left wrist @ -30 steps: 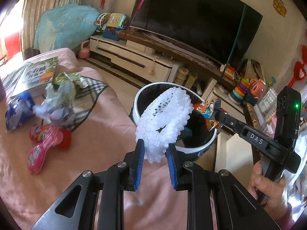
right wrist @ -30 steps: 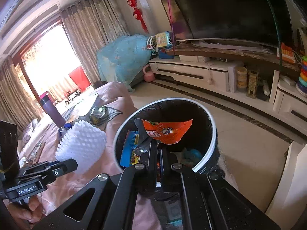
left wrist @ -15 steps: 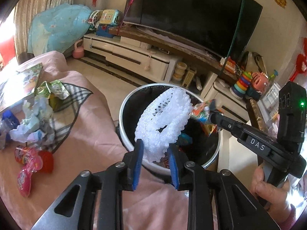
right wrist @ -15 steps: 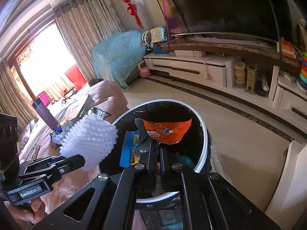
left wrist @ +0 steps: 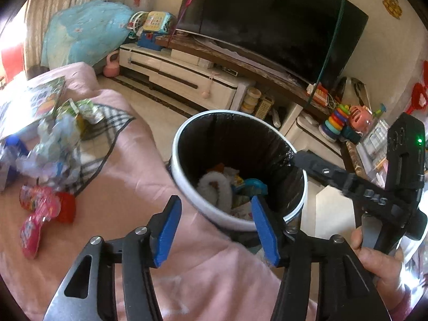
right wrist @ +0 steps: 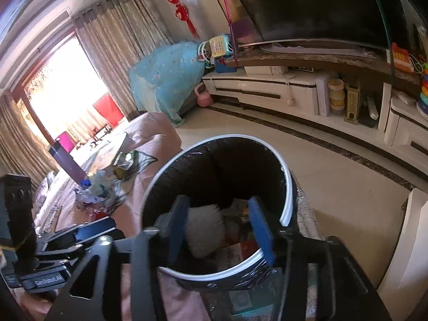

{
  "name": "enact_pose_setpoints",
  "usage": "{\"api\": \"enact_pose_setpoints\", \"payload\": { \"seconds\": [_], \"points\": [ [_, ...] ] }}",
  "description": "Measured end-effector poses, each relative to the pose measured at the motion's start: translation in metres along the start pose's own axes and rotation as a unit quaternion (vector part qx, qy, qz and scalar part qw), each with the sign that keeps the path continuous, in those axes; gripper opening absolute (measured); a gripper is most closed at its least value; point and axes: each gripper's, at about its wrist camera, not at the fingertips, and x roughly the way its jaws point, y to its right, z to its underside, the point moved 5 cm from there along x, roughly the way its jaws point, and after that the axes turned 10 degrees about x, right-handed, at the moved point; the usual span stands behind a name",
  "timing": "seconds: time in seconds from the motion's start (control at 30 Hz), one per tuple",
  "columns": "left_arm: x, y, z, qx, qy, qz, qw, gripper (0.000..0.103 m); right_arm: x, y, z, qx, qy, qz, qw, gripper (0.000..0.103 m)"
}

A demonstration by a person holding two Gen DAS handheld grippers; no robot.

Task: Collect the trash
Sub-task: 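Carry the foam net and chip bag over the bin and open both grippers, then move both tools back over the bed toward the blue bag and foil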

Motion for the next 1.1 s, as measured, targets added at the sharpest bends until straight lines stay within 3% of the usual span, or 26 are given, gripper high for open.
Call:
{"api": "enact_pose_setpoints", "payload": {
  "seconds": [0.03,0.1,0.23,0.77,1.1],
  "points": [
    [-0.004,-0.003,0.005,-0.005,0.001,0.000,1.0000,0.055,-0.003,-0.002,0.001,0.001,0.004,-0.004,1.000,0.080],
    [-0.013,-0.007,0.013,-0.010,0.004,-0.005,0.9999,0.057,-0.009,-0.009,0.004,0.004,0.011,-0.016,1.000,0.089],
    [-0.033,-0.021,0.032,-0.026,0.010,-0.013,0.9995,0.062,-0.015,-0.026,0.014,0.007,0.014,-0.036,0.999,0.093],
    [-0.131,-0.106,0.099,-0.104,0.035,-0.077,0.9910,0.069,0.016,-0.121,0.071,-0.038,-0.042,-0.092,0.994,0.096],
    [-0.152,-0.137,0.114,-0.125,0.033,-0.100,0.9865,0.073,0.038,-0.157,0.092,-0.054,-0.064,-0.095,0.992,0.096]
  ]
}}
